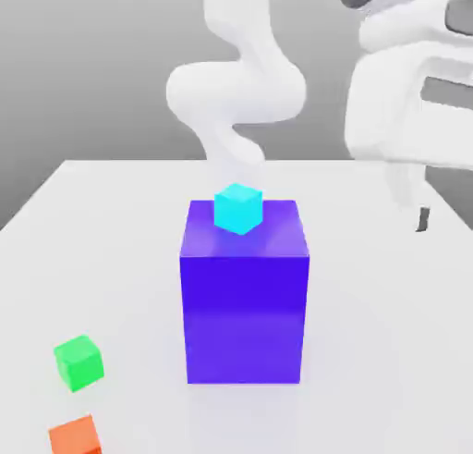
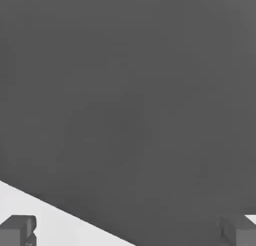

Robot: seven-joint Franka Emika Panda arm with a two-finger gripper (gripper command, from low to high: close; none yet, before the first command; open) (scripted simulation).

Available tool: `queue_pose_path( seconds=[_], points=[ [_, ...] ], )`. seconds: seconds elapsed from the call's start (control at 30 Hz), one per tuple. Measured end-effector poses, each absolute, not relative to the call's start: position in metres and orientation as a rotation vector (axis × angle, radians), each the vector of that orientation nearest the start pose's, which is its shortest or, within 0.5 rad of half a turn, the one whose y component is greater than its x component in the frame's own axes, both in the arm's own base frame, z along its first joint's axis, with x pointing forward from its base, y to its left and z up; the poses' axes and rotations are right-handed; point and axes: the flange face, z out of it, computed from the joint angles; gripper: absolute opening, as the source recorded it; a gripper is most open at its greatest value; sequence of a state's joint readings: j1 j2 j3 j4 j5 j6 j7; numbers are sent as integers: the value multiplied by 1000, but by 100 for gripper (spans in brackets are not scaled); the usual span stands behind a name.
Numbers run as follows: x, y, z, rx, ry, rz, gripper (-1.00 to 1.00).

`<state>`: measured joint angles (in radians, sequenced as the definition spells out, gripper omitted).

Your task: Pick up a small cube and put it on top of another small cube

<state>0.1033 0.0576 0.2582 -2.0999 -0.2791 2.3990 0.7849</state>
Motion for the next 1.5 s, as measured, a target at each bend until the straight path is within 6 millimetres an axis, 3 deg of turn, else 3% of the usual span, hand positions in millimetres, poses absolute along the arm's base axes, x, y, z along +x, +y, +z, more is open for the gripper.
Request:
queue_pose_path(
  seconds=[0.23,0.47,0.6,0.63,0.83,0.9,0.97,1.1,1.23,1.37,1.5],
  points=[
    [545,258,311,-3171,136,-269,0],
    [520,318,209,-3149,-105,-38,0],
    [516,327,143,-3138,-137,-2,0],
    [515,327,133,-3138,-139,-1,-100],
    [514,327,128,-3137,-140,1,-100],
    [515,328,146,-3136,-139,1,-100],
    [515,328,176,-3136,-140,2,-100],
    [534,235,193,-3167,198,15,-100],
    [538,135,201,-3140,583,24,-100],
    [520,34,211,-3043,997,27,-100],
    [479,-67,223,-2846,1448,23,-100]
  ],
)
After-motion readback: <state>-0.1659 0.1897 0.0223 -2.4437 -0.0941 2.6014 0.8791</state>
